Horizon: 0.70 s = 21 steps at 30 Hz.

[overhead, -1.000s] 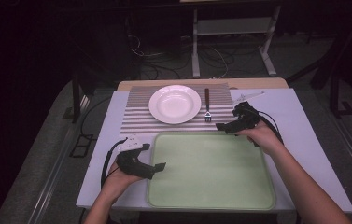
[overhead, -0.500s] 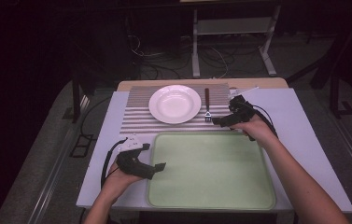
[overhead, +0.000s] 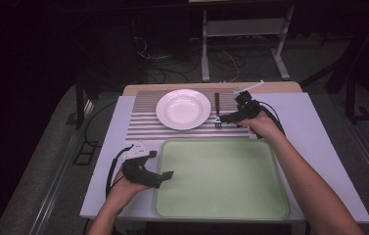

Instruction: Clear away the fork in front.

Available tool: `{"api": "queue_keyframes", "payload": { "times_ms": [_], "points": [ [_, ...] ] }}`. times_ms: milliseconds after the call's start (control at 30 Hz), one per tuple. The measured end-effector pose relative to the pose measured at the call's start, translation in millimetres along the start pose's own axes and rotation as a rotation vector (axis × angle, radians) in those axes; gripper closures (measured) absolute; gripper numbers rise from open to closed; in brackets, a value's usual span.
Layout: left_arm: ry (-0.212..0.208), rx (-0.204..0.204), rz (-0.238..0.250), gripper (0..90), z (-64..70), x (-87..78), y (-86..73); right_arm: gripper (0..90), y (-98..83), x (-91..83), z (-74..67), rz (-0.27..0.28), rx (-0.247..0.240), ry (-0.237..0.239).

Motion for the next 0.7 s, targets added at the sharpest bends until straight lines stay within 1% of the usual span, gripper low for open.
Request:
{"api": "queue_keyframes", "payload": {
  "times_ms": [67, 100, 133, 167, 200, 300, 333, 400, 433, 467, 533, 567, 600, 700],
  "points": [
    [0.000, -0.001, 0.001, 0.0, 0.2, 0.1, 0.0, 6.1, 1.9, 0.9, 1.7, 0.001, 0.004, -0.002],
    [-0.001, -0.002, 0.003, 0.0, 0.2, -0.1, 0.2, 8.5, 5.9, 3.6, 4.7, -0.002, 0.020, 0.000],
    [-0.001, -0.003, 0.005, 0.0, -0.1, -0.4, 0.4, 12.5, 7.6, 5.0, 6.1, -0.008, 0.024, 0.000],
    [0.000, -0.004, 0.005, 0.0, -0.4, -0.7, 0.5, 12.5, 7.6, 5.0, 6.1, -0.008, 0.024, 0.000],
    [0.000, -0.004, 0.006, 0.0, -0.5, -0.9, 0.5, 15.2, 11.5, 7.9, 7.6, -0.013, 0.042, 0.011],
    [0.001, -0.004, 0.004, 0.0, -1.2, -1.1, 0.2, 17.1, 14.6, 11.4, 9.5, -0.028, 0.054, 0.008],
    [0.002, -0.006, 0.004, 0.0, -1.6, -1.1, 0.3, 18.8, 17.4, 15.3, 11.4, -0.037, 0.055, -0.003],
    [0.002, -0.007, 0.005, 0.0, -1.7, -1.2, 0.3, 20.8, 19.7, 19.6, 12.9, -0.046, 0.067, -0.005],
    [0.002, -0.007, 0.005, 0.0, -1.7, -1.4, 0.3, 20.8, 19.7, 19.6, 12.9, -0.046, 0.067, -0.005],
    [0.001, -0.008, 0.006, 0.0, -1.7, -1.5, 0.4, 22.0, 22.0, 24.0, 15.0, -0.062, 0.075, -0.020],
    [0.003, -0.008, 0.007, 0.0, -2.0, -1.6, 0.4, 22.7, 23.3, 25.8, 16.0, -0.067, 0.079, -0.026],
    [0.002, -0.008, 0.008, 0.0, -2.0, -1.8, 0.5, 25.9, 26.4, 28.9, 18.1, -0.072, 0.092, -0.037],
    [0.002, -0.010, 0.010, 0.0, -2.1, -2.0, 0.6, 29.8, 27.9, 30.2, 19.1, -0.077, 0.097, -0.034],
    [0.001, -0.012, 0.011, 0.0, -2.3, -2.0, 0.6, 30.4, 31.1, 32.9, 22.1, -0.085, 0.107, -0.046]
  ]
}}
Point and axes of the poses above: each handheld gripper's, and its own axes: x roughly forward along the jaws, y roughly out of its top, z roughly to its right, the point moved 7 cm from there along x, roughly forward along the jaws, and after that the axes turned 8 degrees about y, right-handed, at the moved point
